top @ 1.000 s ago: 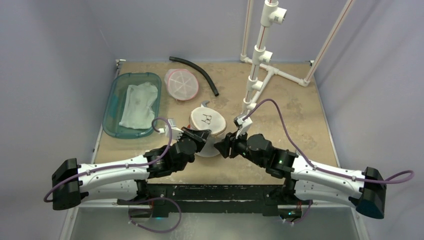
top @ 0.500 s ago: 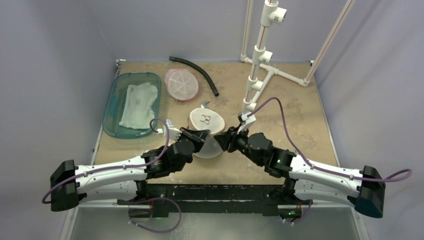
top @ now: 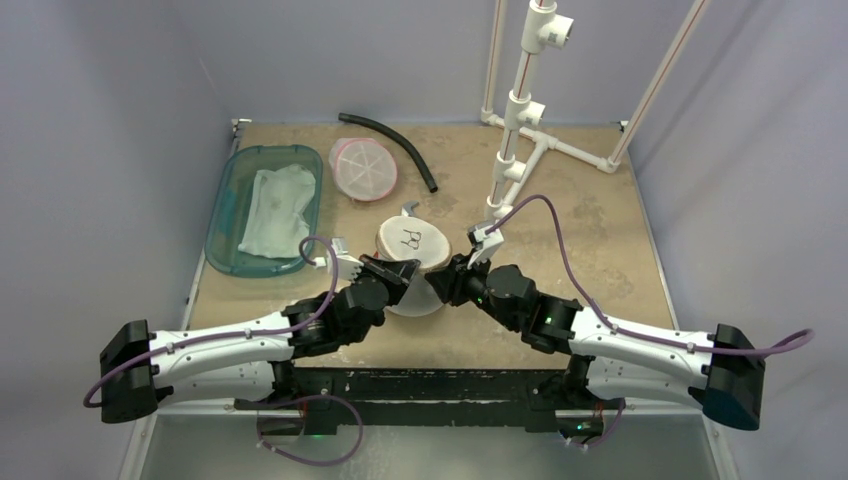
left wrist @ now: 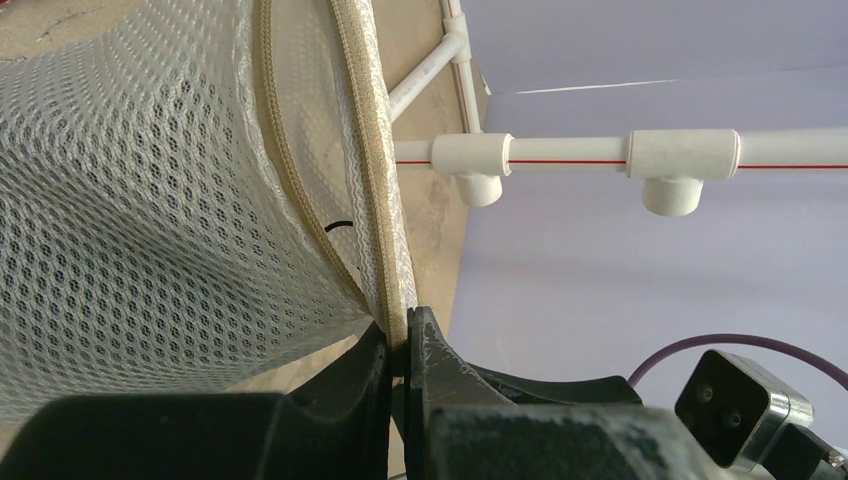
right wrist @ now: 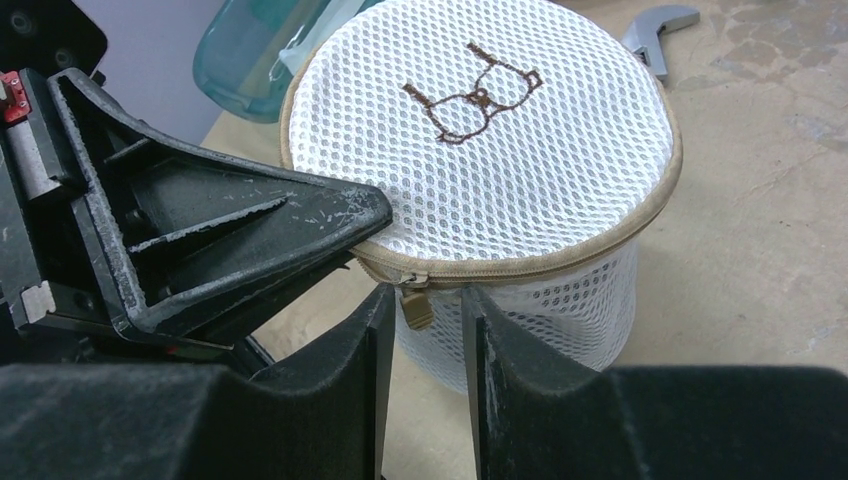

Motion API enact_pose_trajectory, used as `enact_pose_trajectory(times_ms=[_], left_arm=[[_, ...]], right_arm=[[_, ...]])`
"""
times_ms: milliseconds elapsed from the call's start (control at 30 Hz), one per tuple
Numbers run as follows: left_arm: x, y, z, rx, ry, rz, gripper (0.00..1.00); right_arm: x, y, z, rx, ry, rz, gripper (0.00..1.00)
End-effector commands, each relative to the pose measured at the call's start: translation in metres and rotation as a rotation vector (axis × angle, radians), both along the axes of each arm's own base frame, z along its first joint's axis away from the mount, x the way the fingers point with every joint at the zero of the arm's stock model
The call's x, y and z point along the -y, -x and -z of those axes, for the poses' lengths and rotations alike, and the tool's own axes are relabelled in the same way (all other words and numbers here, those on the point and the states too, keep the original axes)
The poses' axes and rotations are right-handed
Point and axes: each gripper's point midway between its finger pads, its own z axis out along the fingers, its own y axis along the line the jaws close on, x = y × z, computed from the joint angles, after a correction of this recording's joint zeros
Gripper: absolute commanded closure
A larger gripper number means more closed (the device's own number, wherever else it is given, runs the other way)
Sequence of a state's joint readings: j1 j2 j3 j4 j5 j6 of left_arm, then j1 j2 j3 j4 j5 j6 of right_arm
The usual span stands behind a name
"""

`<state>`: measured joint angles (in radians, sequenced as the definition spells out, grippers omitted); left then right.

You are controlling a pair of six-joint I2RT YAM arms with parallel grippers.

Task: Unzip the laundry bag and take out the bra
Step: Unzip the laundry bag at the center of the board.

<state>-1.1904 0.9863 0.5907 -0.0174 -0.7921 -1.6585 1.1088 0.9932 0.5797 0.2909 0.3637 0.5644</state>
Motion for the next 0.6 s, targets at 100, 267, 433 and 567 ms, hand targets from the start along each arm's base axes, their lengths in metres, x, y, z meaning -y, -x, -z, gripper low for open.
enact_pose_trajectory(times_ms=[100,267,433,567], left_arm=[[-0.0055,-0.0031,-0.0099,0.023,0.043,-0.025,1.00],[-0.0064,-0.0024,-0.0088,0.022,0.046,-0.024,1.00],[-0.0075,-0.0026,-0.0109,0.027,0.048,-0.028,1.00],[-0.0085,-0.0026,-0.0123,0.032,0.046,-0.028,1.00]], right_arm=[[-0.0064,0.0048,-0.0162,0.017,-0.060,-0.034,0.63],[-0.0074,0.0049,-0.0115,0.009,-0.050,-0.036,0.66],[-0.0096,0.0033,-0.0098,0.004,-0.042,-0.033,0.78],[-0.0101,0.0033,-0.0104,0.005,-0.042,-0.035,0.84]])
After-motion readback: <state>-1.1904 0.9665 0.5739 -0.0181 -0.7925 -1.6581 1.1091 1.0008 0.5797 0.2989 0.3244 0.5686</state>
